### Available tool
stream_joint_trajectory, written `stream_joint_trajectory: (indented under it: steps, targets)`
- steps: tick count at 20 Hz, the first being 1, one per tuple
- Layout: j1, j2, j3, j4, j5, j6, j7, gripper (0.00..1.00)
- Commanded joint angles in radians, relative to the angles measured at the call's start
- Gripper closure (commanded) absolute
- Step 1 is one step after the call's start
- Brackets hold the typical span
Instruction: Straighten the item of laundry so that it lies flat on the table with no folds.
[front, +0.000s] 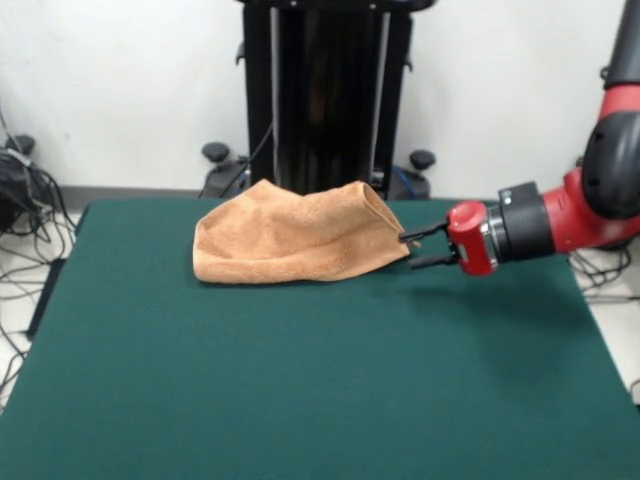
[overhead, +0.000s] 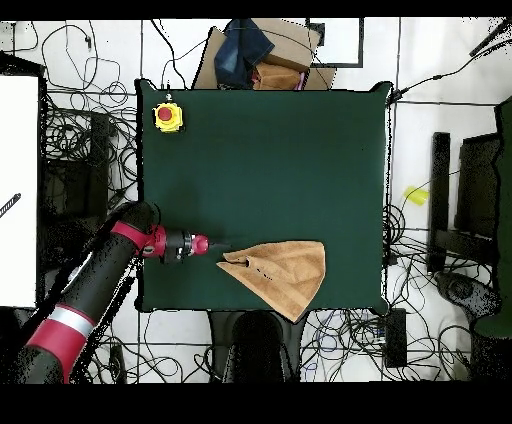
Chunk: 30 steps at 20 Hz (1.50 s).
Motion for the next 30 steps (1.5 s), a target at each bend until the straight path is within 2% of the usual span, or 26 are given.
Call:
stream_joint_trajectory:
  steps: [1,9,25,30]
  targets:
    - [0.007,0.046,0.116,-0.06,0.096,0.043,0.365,0.0]
    - [0.017,0.052,0.134,-0.047,0.111,0.055,0.357,0.0]
    - [0.071,-0.038,0.226,0.085,0.087,0.128,0.291,0.0]
    - [0.076,-0.03,0.23,0.108,0.068,0.087,0.295,0.0]
